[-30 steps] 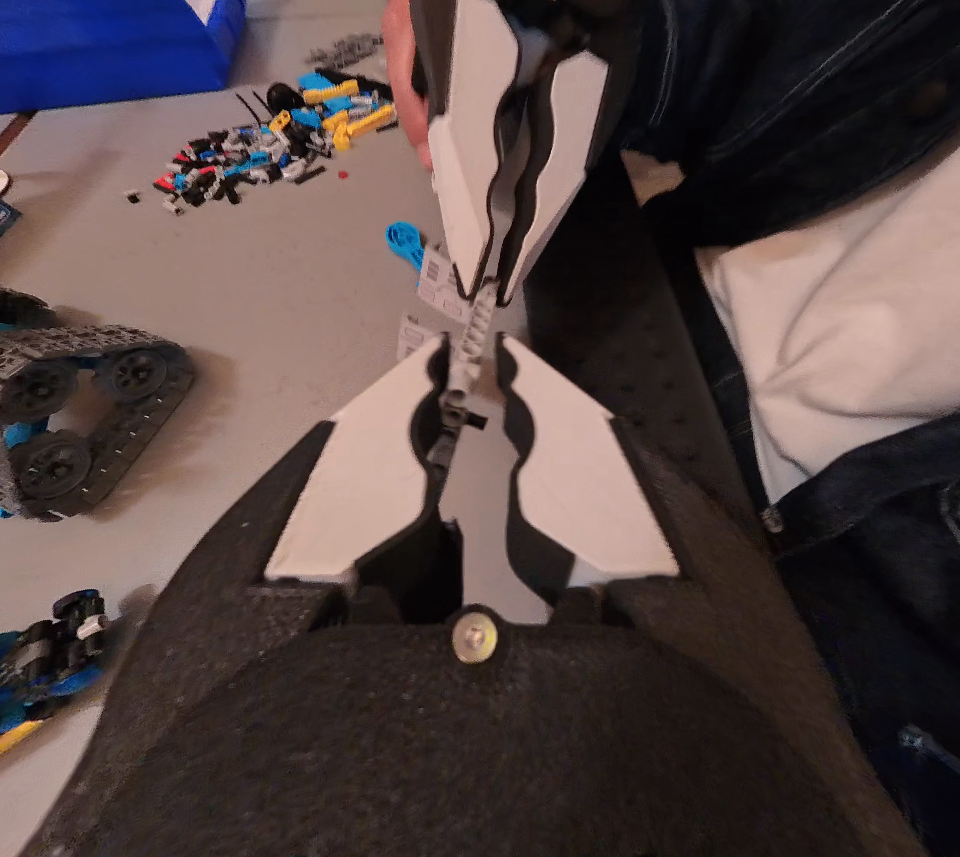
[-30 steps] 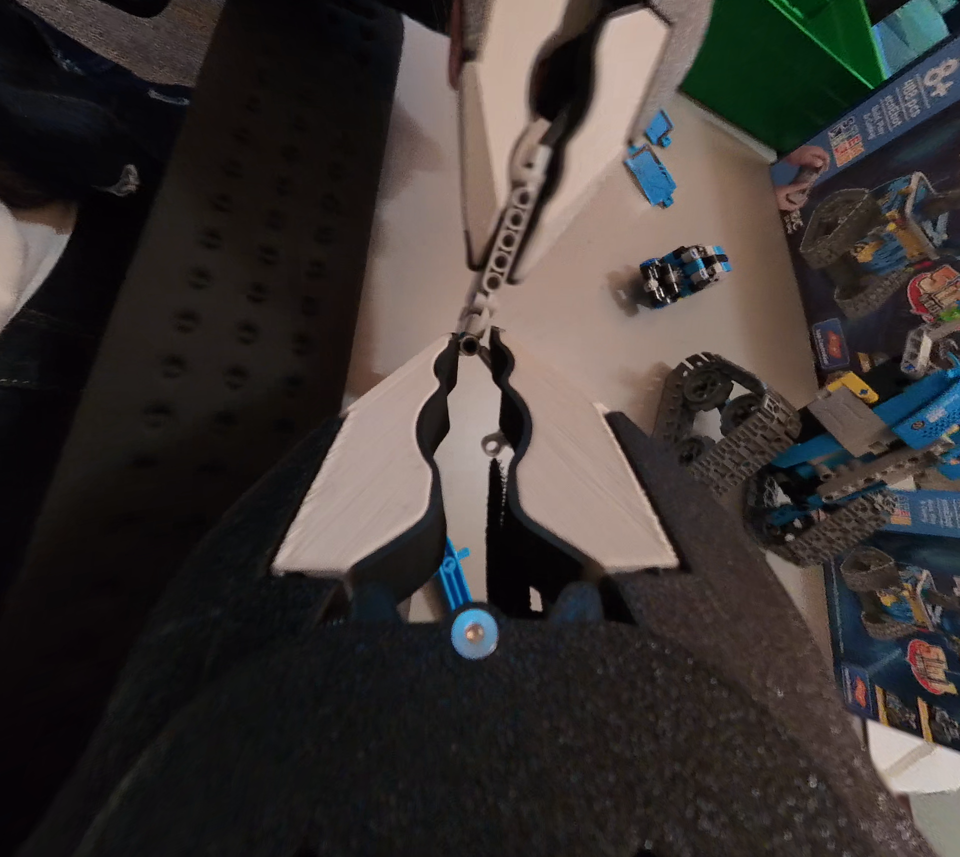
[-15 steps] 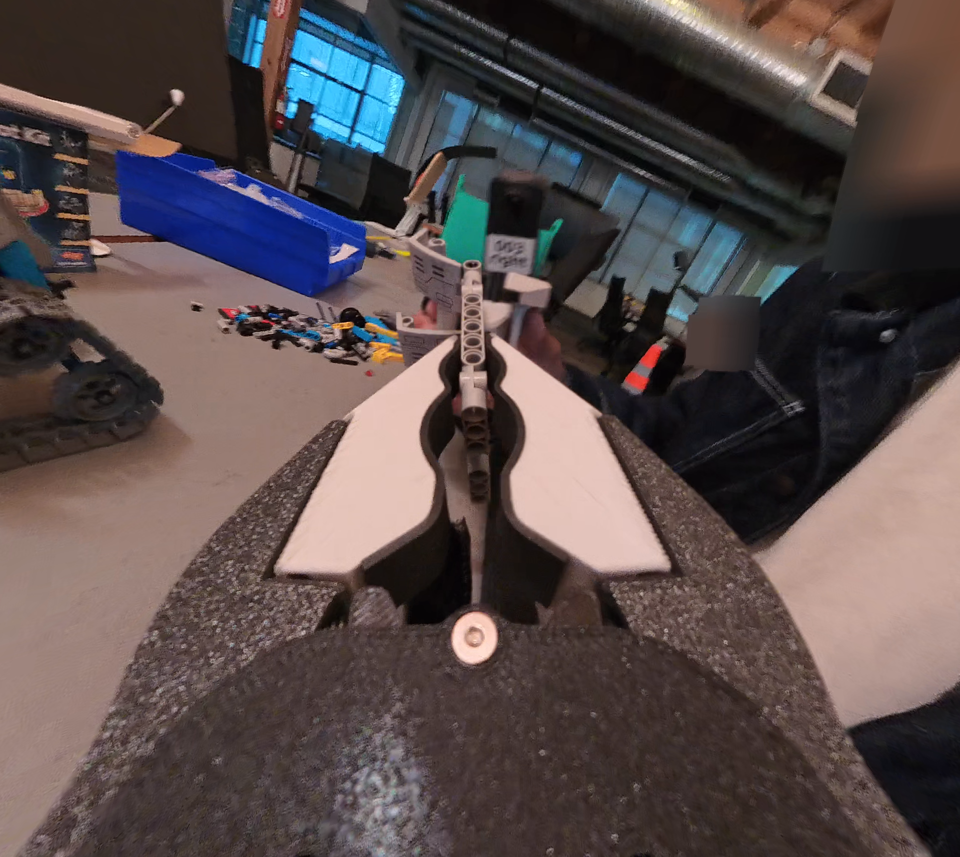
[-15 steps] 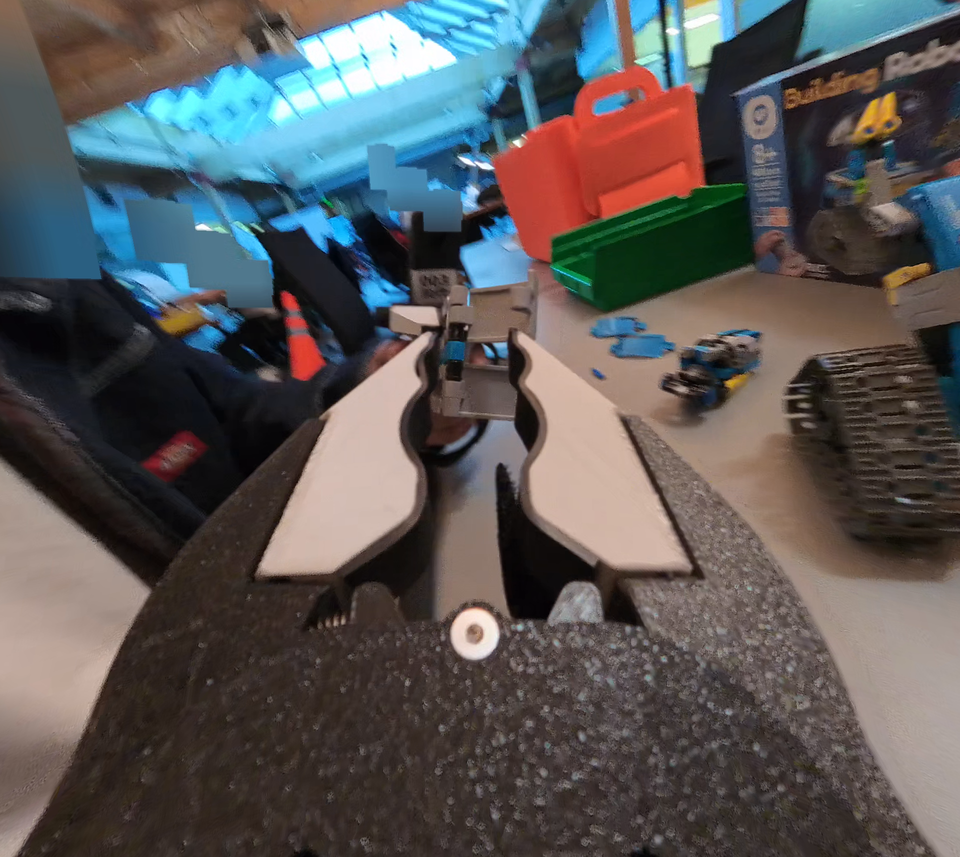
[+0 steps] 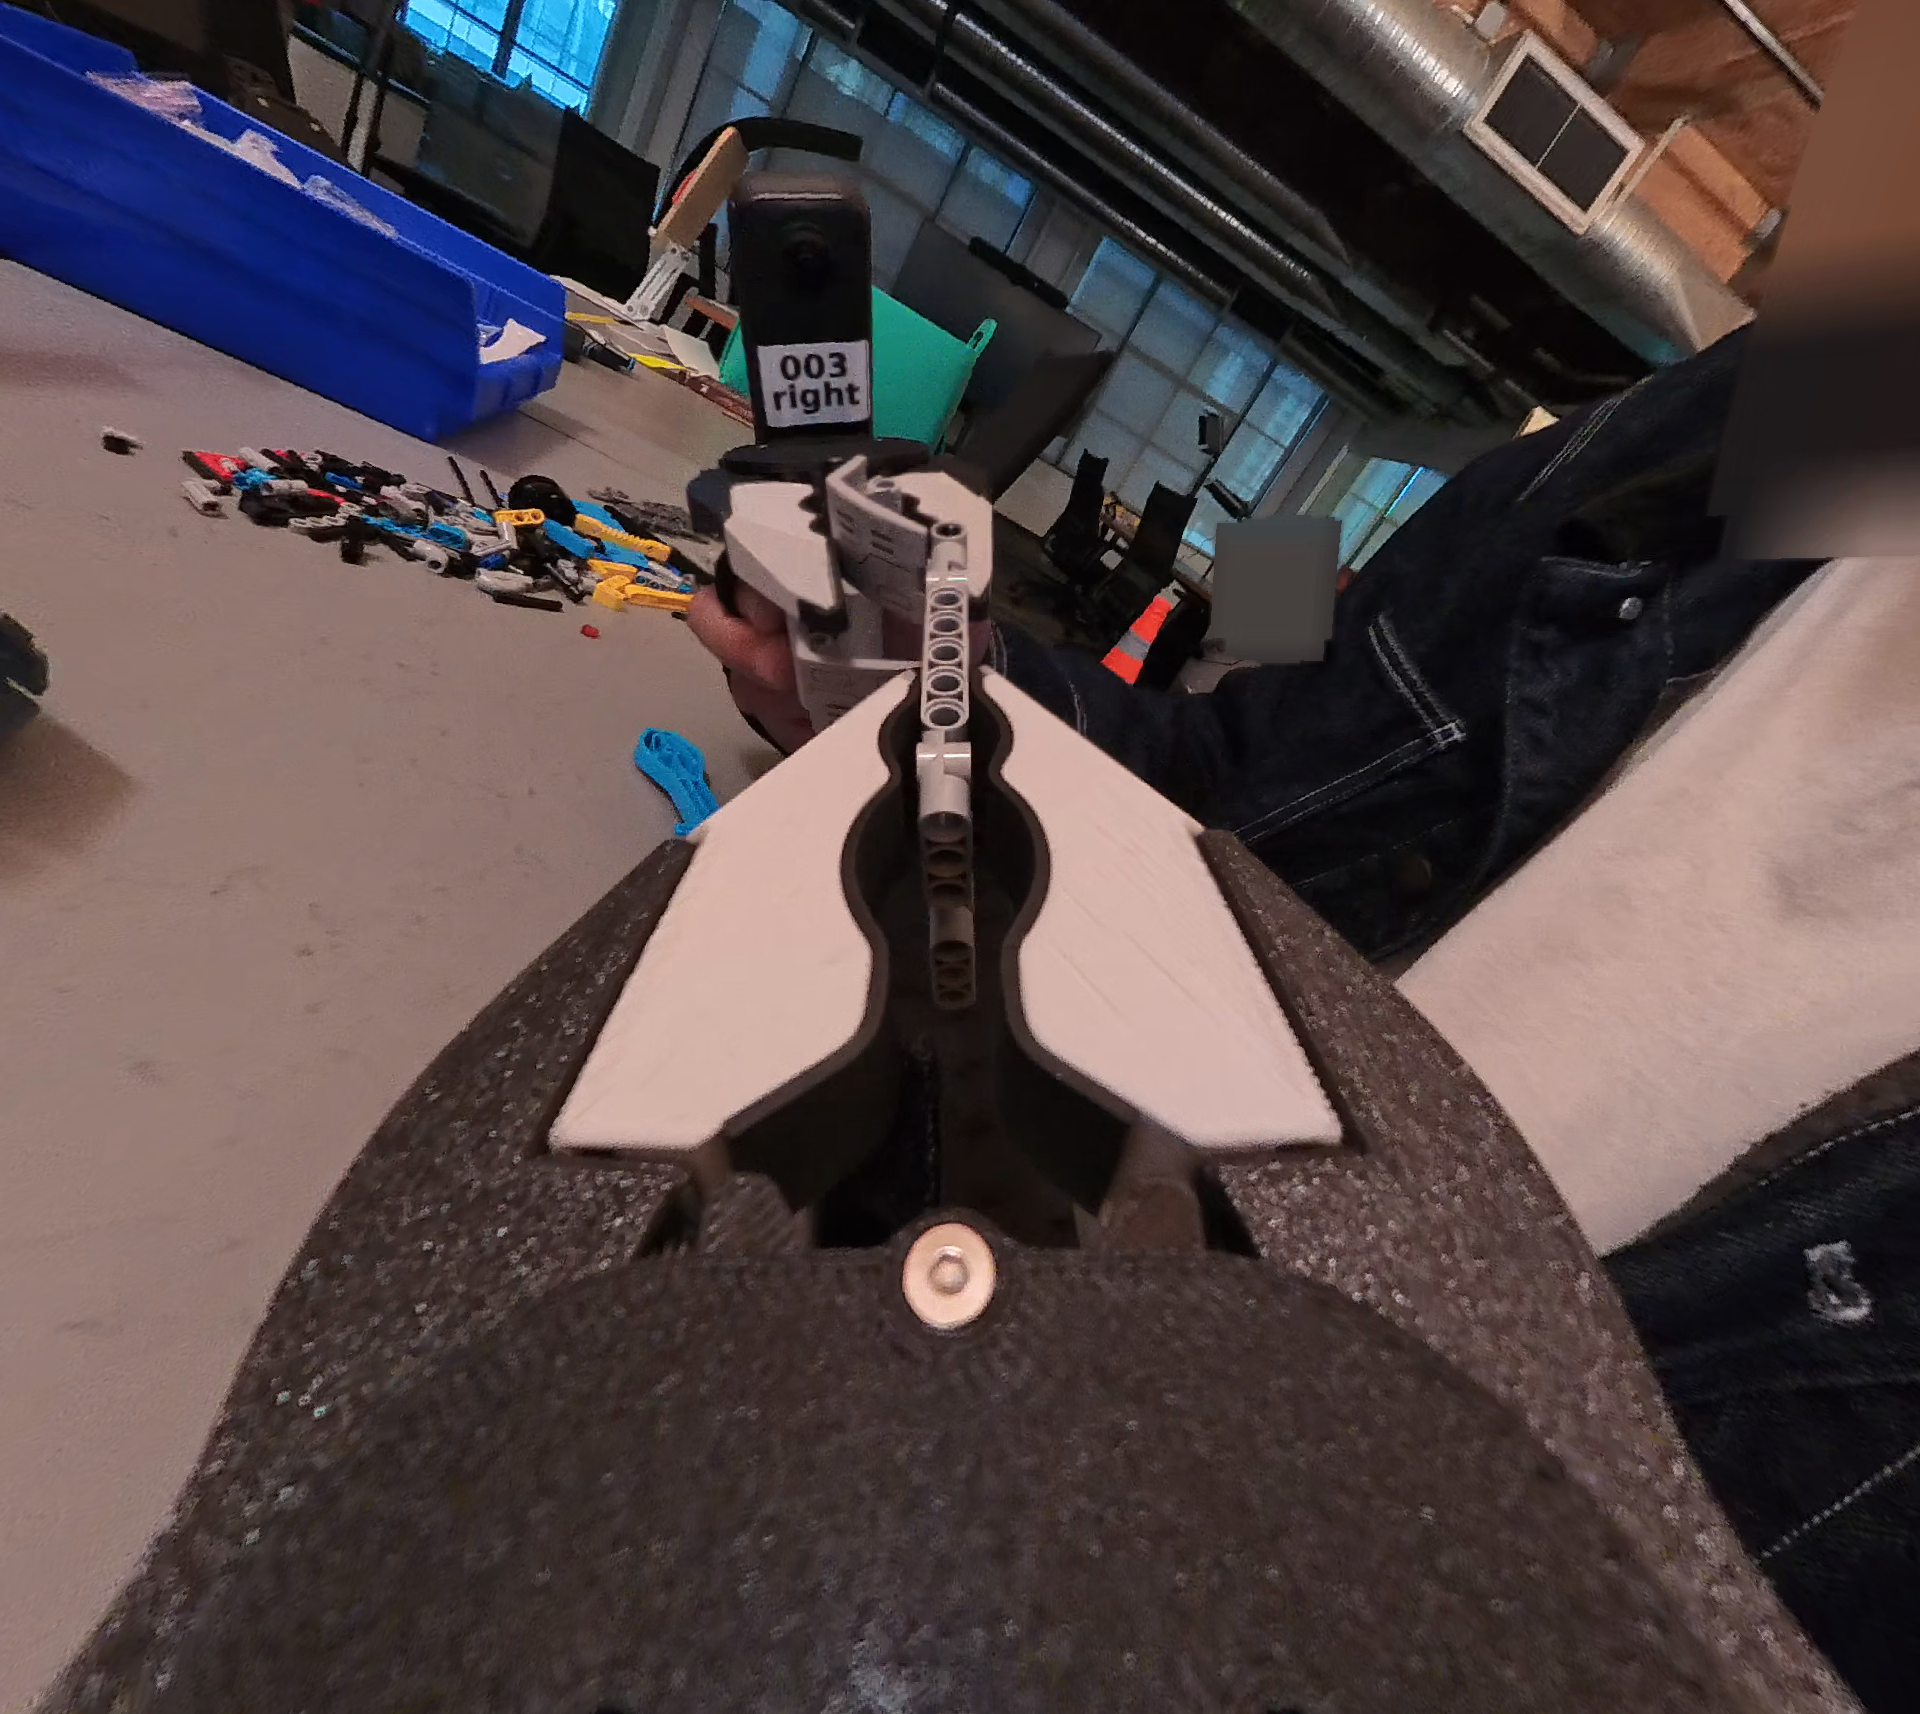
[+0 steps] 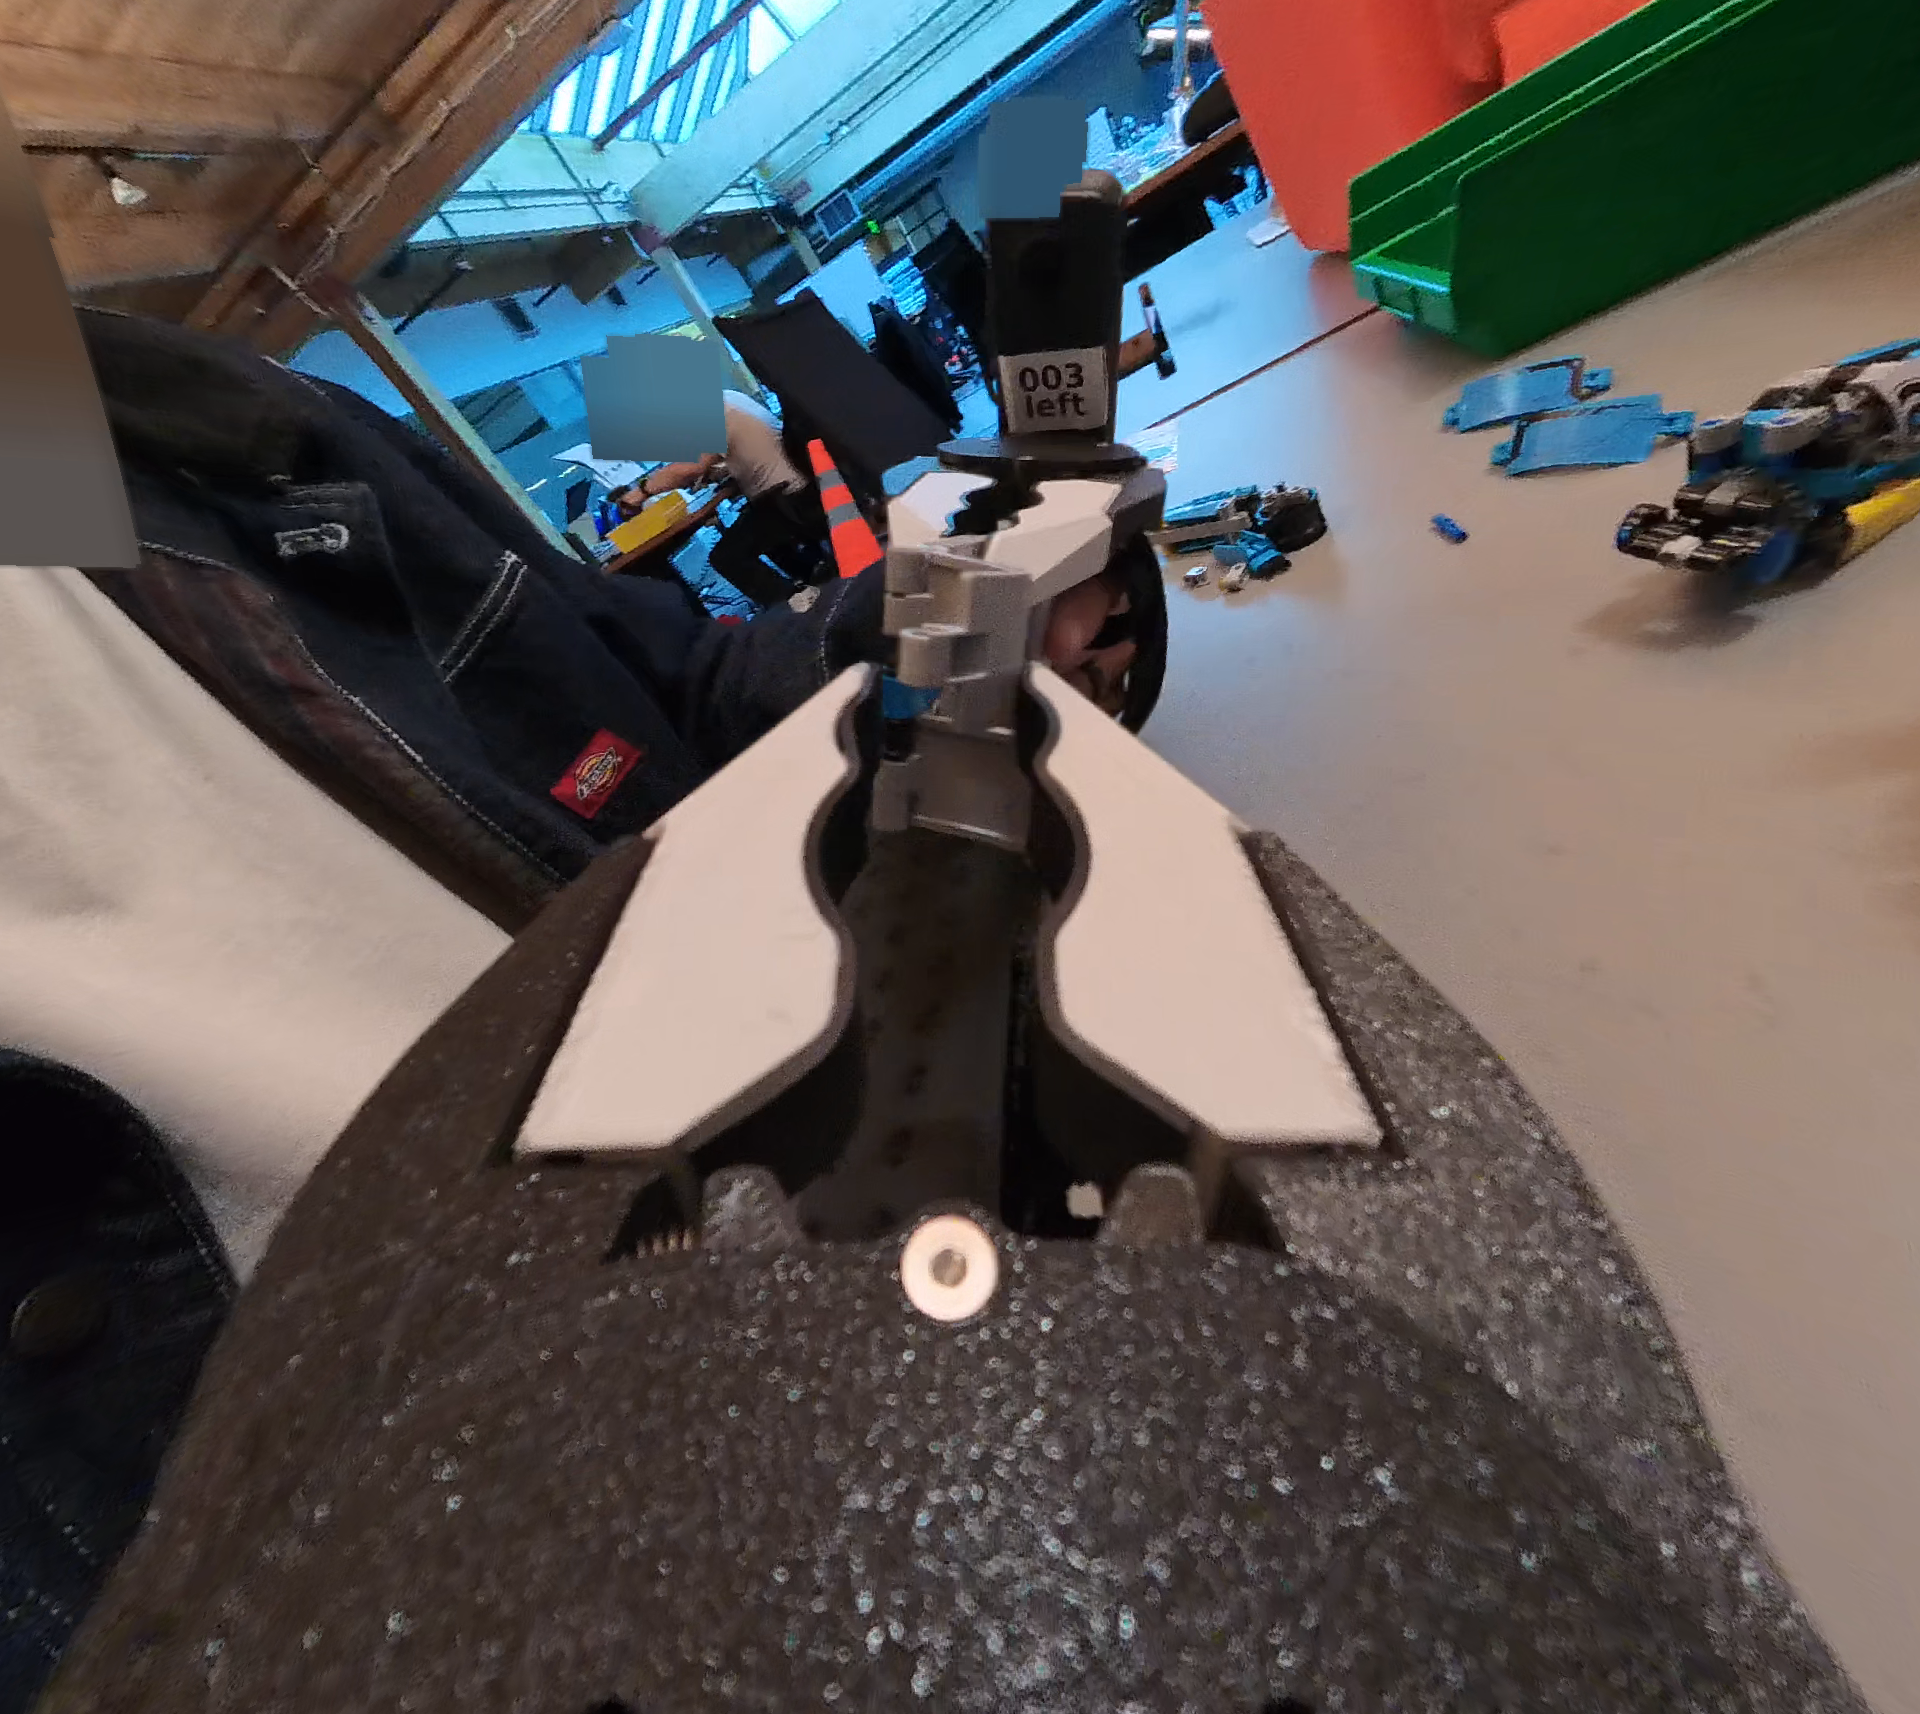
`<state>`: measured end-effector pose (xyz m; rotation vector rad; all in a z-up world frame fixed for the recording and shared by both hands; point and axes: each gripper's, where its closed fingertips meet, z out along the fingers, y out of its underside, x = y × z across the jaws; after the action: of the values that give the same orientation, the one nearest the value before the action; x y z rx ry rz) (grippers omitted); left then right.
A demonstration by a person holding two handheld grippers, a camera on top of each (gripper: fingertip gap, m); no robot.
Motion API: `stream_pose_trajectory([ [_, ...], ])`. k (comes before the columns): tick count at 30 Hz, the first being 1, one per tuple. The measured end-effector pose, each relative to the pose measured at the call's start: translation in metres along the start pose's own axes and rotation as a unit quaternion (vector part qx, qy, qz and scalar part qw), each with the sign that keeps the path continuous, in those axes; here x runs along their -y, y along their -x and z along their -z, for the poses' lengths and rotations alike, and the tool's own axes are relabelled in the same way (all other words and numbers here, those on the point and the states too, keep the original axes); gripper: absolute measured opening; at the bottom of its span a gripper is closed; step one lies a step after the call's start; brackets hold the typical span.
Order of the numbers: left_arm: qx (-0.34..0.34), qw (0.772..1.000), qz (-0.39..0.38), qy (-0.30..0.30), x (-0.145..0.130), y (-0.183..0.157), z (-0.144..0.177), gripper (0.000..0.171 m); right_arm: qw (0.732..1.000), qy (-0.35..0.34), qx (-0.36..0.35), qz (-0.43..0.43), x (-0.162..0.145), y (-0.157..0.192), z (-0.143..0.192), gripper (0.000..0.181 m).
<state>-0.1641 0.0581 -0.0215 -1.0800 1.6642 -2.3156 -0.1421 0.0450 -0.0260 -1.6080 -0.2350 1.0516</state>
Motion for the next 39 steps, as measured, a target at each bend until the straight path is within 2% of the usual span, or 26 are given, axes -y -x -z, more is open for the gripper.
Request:
stream_pose_trajectory([
  [1, 0.006, 1.0, 0.003, -0.003, 0.001, 0.003, 0.001, 0.005, 1.0, -0.006, -0.011, 0.005, 0.002, -0.003, 0.002, 0.01],
  [2, 0.037, 0.999, -0.001, -0.003, 0.001, 0.013, 0.002, 0.005, 0.999, -0.017, -0.044, 0.012, 0.006, -0.012, 0.006, 0.008],
  [4, 0.096, 0.995, 0.006, 0.001, -0.001, 0.034, 0.006, 0.005, 0.991, 0.008, -0.126, 0.04, -0.001, -0.035, 0.009, 0.009],
  [7, 0.103, 0.995, 0.005, -0.004, 0.001, 0.036, 0.007, 0.005, 0.989, -0.002, -0.138, 0.046, 0.002, -0.037, 0.008, 0.009],
  [10, 0.091, 0.996, 0.018, -0.008, 0.001, 0.035, 0.007, 0.005, 0.994, -0.019, -0.106, 0.029, 0.005, -0.031, 0.007, 0.013],
  [12, 0.077, 0.996, 0.034, -0.013, 0.002, 0.033, 0.008, 0.005, 0.995, -0.031, -0.093, 0.015, 0.008, -0.029, 0.006, 0.029],
  [15, 0.071, 0.996, 0.046, -0.013, 0.001, 0.033, 0.007, 0.005, 0.996, -0.039, -0.083, 0.009, 0.01, -0.027, 0.004, 0.026],
  [20, 0.06, 0.997, 0.057, -0.005, -0.002, 0.032, 0.004, 0.005, 0.994, -0.049, -0.096, -0.005, 0.012, -0.032, 0.004, 0.008],
  [25, 0.079, 0.996, 0.028, 0.005, -0.004, 0.034, 0.0, 0.006, 0.99, -0.037, -0.13, 0.039, 0.012, -0.034, 0.004, 0.007],
  [27, 0.088, 0.996, 0.012, 0.019, -0.007, 0.034, -0.003, 0.02, 0.989, -0.027, -0.134, 0.048, 0.009, -0.034, 0.001, 0.007],
  [28, 0.089, 0.996, 0.004, 0.028, -0.01, 0.033, -0.005, 0.021, 0.989, -0.022, -0.138, 0.052, 0.008, -0.035, -0.001, 0.007],
  [30, 0.093, 0.995, -0.013, 0.032, -0.011, 0.032, -0.008, 0.02, 0.989, -0.015, -0.139, 0.057, 0.006, -0.034, -0.004, 0.007],
  [32, 0.098, 0.994, -0.027, 0.025, -0.008, 0.032, -0.007, 0.007, 0.989, -0.015, -0.135, 0.056, 0.005, -0.032, -0.006, 0.007],
  [39, 0.102, 0.994, -0.032, 0.02, -0.006, 0.032, -0.006, 0.005, 0.987, -0.019, -0.143, 0.072, 0.007, -0.033, -0.007, 0.007],
])
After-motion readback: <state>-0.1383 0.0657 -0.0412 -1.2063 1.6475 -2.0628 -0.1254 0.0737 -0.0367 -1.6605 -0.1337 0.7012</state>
